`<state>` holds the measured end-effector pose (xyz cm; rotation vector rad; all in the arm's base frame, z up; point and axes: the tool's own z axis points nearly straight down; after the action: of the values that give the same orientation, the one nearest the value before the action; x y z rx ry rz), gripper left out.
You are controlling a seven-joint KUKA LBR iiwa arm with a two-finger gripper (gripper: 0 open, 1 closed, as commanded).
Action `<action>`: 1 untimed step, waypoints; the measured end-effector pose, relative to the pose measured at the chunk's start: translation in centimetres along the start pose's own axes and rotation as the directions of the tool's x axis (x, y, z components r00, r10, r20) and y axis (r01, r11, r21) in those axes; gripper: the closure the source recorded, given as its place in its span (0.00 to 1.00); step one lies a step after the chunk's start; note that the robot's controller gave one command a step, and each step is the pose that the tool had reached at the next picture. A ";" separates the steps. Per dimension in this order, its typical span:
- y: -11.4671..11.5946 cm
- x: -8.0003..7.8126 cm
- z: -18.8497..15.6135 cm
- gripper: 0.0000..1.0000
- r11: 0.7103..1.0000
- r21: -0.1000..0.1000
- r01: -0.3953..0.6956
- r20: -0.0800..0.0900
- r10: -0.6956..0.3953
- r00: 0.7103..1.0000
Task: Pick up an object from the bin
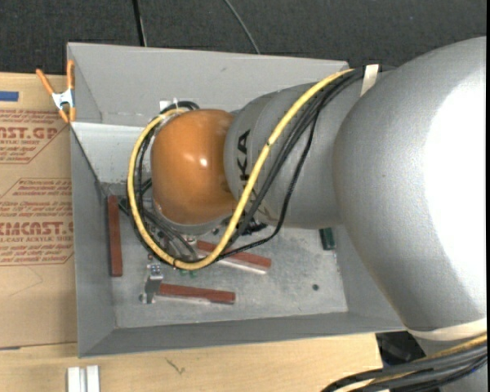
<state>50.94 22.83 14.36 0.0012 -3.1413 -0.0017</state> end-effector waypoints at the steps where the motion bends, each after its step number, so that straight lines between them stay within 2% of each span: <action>1: -5.4 1.8 5.3 0.00 1.000 -0.003 -0.020 0.005 0.020 1.000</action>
Offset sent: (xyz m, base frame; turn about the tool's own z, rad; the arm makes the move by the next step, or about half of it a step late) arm 0.0012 -0.0661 -0.0736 -0.0987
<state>49.14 17.41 9.01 -0.0308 -3.1459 -0.0057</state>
